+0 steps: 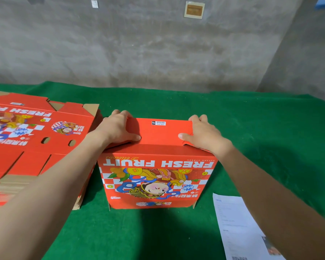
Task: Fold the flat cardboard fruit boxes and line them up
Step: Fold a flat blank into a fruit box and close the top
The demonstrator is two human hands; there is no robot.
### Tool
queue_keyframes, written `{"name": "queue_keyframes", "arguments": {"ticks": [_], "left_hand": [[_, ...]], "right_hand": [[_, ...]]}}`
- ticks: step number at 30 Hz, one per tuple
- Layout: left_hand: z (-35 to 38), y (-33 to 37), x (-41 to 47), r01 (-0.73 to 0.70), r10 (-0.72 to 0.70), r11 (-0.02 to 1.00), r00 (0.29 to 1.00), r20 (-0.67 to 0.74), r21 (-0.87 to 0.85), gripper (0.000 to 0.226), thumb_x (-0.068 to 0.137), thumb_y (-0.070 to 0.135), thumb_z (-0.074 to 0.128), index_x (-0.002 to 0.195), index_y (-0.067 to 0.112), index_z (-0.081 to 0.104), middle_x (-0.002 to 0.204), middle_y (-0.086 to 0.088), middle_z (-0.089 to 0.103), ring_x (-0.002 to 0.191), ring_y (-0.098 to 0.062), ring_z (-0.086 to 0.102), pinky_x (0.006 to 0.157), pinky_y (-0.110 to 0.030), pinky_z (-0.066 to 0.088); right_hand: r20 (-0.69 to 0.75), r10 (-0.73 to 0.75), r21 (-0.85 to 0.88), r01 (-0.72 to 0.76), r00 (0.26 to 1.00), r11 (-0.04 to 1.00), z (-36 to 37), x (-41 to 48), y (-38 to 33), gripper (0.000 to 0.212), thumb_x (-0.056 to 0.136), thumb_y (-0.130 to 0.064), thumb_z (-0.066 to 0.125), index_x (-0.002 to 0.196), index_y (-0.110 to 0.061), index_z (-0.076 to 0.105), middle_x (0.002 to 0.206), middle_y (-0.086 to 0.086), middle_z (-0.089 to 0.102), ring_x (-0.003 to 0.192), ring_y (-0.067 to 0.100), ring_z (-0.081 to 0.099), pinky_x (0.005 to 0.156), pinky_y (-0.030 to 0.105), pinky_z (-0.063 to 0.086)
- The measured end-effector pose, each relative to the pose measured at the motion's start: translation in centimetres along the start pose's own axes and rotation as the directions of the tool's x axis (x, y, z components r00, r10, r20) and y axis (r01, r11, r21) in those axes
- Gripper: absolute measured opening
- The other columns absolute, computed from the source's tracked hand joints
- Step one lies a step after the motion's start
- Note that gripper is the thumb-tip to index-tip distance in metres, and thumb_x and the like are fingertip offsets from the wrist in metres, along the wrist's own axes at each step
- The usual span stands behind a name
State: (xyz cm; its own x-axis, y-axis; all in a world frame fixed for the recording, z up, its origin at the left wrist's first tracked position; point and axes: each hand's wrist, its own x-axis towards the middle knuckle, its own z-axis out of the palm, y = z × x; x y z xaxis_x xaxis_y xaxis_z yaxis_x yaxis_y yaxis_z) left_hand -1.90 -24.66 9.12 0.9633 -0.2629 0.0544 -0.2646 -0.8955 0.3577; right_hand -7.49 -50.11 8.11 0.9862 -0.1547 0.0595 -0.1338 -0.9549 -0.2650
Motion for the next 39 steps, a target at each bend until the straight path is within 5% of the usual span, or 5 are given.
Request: {"name": "queue_keyframes", "arguments": {"ticks": [7, 13, 18, 28, 39], "left_hand": [[-0.2, -0.5, -0.6, -0.007, 0.002, 0.977, 1.000, -0.028, -0.212, 0.077, 0.069, 0.040, 0.081, 0.134, 0.018, 0.048, 0.125, -0.009, 0.053, 0.104, -0.022, 0.056, 0.092, -0.029, 0.044], [0.0, -2.6, -2.6, 0.260, -0.258, 0.481, 0.955, 0.149, -0.837, 0.044, 0.087, 0.027, 0.065, 0.126, 0.011, 0.053, 0.088, -0.003, 0.074, 0.066, -0.014, 0.069, 0.058, -0.022, 0.054], [-0.3, -3.9, -3.8, 0.306, -0.190, 0.693, 0.951, 0.244, -0.653, 0.034, 0.087, 0.060, 0.049, 0.111, 0.038, 0.058, 0.095, 0.001, 0.071, 0.090, -0.027, 0.068, 0.090, -0.054, 0.051], [-2.2, -3.1, -3.9, 0.142, -0.199, 0.684, 0.980, 0.004, -0.715, 0.056, 0.072, 0.079, 0.028, 0.104, 0.039, 0.049, 0.073, 0.011, 0.052, 0.057, -0.006, 0.051, 0.051, -0.019, 0.038], [1.1, -6.1, -3.3, 0.012, -0.195, 0.285, 0.980, -0.046, -0.958, 0.054, 0.083, -0.018, 0.049, 0.126, 0.014, 0.052, 0.109, 0.000, 0.063, 0.083, -0.009, 0.063, 0.068, -0.022, 0.052]], "right_hand": [[0.034, -0.002, 0.189, -0.004, 0.999, 0.982, -0.2, -0.4, 0.6, 0.061, 0.084, -0.052, 0.062, 0.130, -0.020, 0.040, 0.128, 0.008, 0.036, 0.102, 0.028, 0.055, 0.087, 0.036, 0.044], [0.102, 0.121, 0.655, -0.158, 0.987, 0.739, 0.2, -0.8, 2.3, 0.072, 0.088, -0.056, 0.056, 0.146, -0.022, 0.030, 0.150, 0.004, 0.034, 0.134, 0.021, 0.039, 0.106, 0.035, 0.033], [0.408, 0.173, 0.840, -0.443, 0.896, 0.313, 2.6, -3.0, 4.7, 0.058, 0.096, -0.060, 0.030, 0.085, -0.012, 0.061, 0.068, 0.006, 0.066, 0.071, 0.026, 0.064, 0.088, 0.048, 0.050], [0.379, 0.080, 0.867, -0.384, 0.922, 0.319, 2.6, -1.9, 5.7, 0.053, 0.097, -0.059, 0.031, 0.092, -0.022, 0.068, 0.094, 0.006, 0.067, 0.089, 0.025, 0.063, 0.093, 0.048, 0.048], [0.104, 0.017, 0.972, -0.106, 0.994, 0.208, 1.2, -1.5, 5.8, 0.079, 0.070, -0.015, 0.073, 0.140, -0.013, 0.037, 0.118, 0.004, 0.066, 0.104, 0.020, 0.065, 0.085, 0.045, 0.052]]}}
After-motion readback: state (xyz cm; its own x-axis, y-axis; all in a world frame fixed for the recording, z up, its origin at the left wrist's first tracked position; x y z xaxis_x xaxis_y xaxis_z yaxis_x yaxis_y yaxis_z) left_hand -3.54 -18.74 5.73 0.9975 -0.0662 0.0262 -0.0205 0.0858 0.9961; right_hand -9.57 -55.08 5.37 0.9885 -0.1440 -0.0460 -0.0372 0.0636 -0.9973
